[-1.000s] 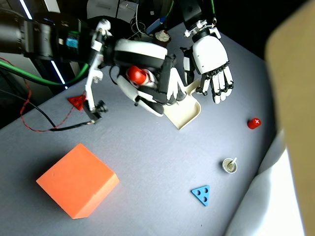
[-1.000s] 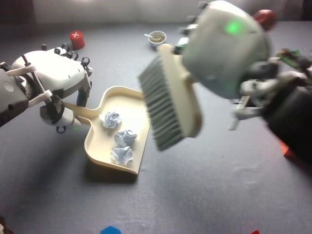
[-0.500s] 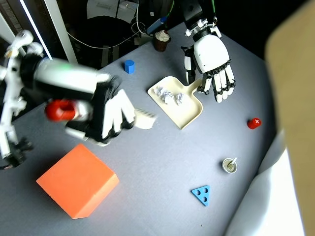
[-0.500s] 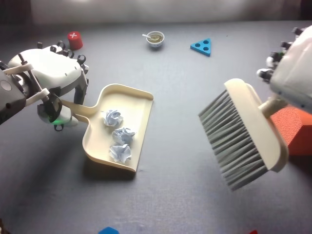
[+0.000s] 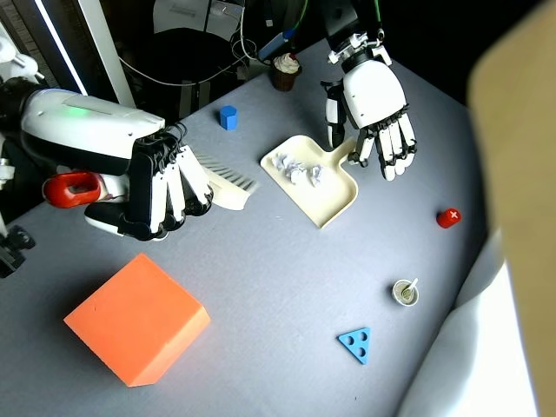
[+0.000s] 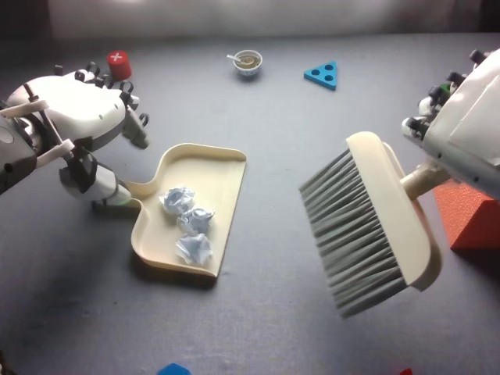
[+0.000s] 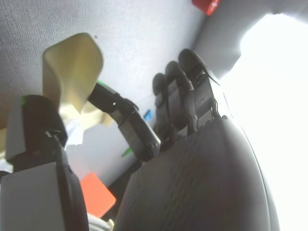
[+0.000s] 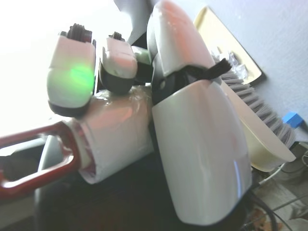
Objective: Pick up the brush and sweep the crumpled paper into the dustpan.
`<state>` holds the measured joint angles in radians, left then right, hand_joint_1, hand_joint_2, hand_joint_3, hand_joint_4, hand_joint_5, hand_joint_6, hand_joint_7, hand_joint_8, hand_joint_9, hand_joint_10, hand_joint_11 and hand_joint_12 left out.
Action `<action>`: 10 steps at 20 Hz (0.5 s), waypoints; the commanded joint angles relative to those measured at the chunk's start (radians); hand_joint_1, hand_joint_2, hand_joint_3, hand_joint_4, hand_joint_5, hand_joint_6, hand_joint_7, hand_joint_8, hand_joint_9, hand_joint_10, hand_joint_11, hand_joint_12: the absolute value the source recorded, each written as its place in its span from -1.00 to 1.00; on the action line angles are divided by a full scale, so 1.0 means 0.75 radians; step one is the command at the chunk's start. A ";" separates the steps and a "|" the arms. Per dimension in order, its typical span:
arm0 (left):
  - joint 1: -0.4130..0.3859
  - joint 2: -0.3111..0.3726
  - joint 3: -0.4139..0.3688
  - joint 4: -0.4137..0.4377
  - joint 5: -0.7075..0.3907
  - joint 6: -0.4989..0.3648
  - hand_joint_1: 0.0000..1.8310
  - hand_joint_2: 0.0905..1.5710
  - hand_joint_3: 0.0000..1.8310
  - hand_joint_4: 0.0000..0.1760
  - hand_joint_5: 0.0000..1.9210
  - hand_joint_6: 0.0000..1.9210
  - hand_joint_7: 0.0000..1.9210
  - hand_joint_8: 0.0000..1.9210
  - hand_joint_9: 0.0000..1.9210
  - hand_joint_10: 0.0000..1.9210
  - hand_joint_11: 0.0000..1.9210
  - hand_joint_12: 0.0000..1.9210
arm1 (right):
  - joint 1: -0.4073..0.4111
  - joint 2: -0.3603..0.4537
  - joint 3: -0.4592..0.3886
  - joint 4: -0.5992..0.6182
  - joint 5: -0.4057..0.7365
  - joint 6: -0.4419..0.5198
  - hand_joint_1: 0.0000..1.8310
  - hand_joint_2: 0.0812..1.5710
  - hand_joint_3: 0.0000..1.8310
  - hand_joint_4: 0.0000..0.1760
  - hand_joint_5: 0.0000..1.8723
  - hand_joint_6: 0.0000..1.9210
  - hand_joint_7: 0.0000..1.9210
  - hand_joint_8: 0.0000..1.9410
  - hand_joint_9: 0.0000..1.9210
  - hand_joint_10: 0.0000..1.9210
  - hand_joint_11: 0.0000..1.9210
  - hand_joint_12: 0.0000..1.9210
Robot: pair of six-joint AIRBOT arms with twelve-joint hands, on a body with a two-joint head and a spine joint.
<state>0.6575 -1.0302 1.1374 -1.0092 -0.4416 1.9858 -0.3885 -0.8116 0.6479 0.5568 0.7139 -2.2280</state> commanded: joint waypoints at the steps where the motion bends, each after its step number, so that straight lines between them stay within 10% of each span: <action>1: -0.007 0.007 -0.001 0.039 -0.099 0.004 -0.01 0.13 -1.00 0.86 -0.48 -1.00 -0.75 -1.00 -0.75 -1.00 -1.00 -0.37 | -0.002 0.006 -0.001 -0.026 0.169 -0.033 0.48 0.45 -1.00 -1.00 -0.15 1.00 0.04 1.00 0.39 1.00 0.62 1.00; 2: -0.007 0.006 -0.001 0.039 -0.102 0.004 -0.03 0.12 -1.00 0.97 -0.51 -1.00 -0.75 -1.00 -0.75 -1.00 -1.00 -0.37 | -0.012 -0.007 0.002 -0.001 0.182 -0.047 0.40 0.43 -1.00 -1.00 -0.16 1.00 0.08 1.00 0.41 1.00 0.61 1.00; 4: -0.007 0.008 -0.001 0.040 -0.106 0.004 -0.01 0.09 -1.00 0.85 -0.47 -0.99 -0.75 -1.00 -0.75 -1.00 -1.00 -0.36 | -0.038 -0.030 0.006 0.000 0.198 -0.065 0.26 0.39 -1.00 -1.00 0.03 0.11 0.13 1.00 0.36 1.00 0.56 1.00; 5: -0.007 0.008 -0.001 0.041 -0.111 0.005 -0.02 0.08 -1.00 0.93 -0.47 -1.00 -0.73 -0.99 -0.74 -0.99 -1.00 -0.36 | -0.060 -0.039 0.005 0.000 0.204 -0.085 0.17 0.27 -1.00 -1.00 -0.12 0.72 0.05 1.00 0.24 1.00 0.48 1.00; 7: -0.012 0.013 -0.001 0.045 -0.115 0.005 -0.03 0.10 -1.00 0.79 -0.47 -1.00 -0.75 -1.00 -0.75 -1.00 -1.00 -0.36 | -0.102 -0.048 -0.001 0.000 0.216 -0.099 0.11 0.11 -1.00 -1.00 -0.17 0.99 -0.09 1.00 0.05 1.00 0.32 1.00; 8: -0.021 0.018 -0.003 0.048 -0.120 0.005 -0.04 0.10 -1.00 0.79 -0.46 -0.99 -0.75 -1.00 -0.75 -1.00 -1.00 -0.36 | -0.114 -0.049 -0.006 0.000 0.219 -0.102 0.08 0.05 -1.00 -0.39 -0.18 1.00 -0.14 1.00 -0.03 1.00 0.22 1.00; 10: -0.033 0.029 -0.007 0.049 -0.120 0.005 -0.05 0.11 -1.00 0.82 -0.45 -1.00 -0.74 -1.00 -0.76 -1.00 -1.00 -0.40 | -0.120 -0.046 -0.016 -0.001 0.217 -0.108 -0.05 -0.04 -1.00 0.20 -0.50 1.00 -0.46 1.00 -0.49 1.00 -0.39 1.00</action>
<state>0.6449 -1.0145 1.1320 -1.0061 -0.4435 1.9862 -0.4850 -0.8555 0.6418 0.6147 0.7647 -2.2993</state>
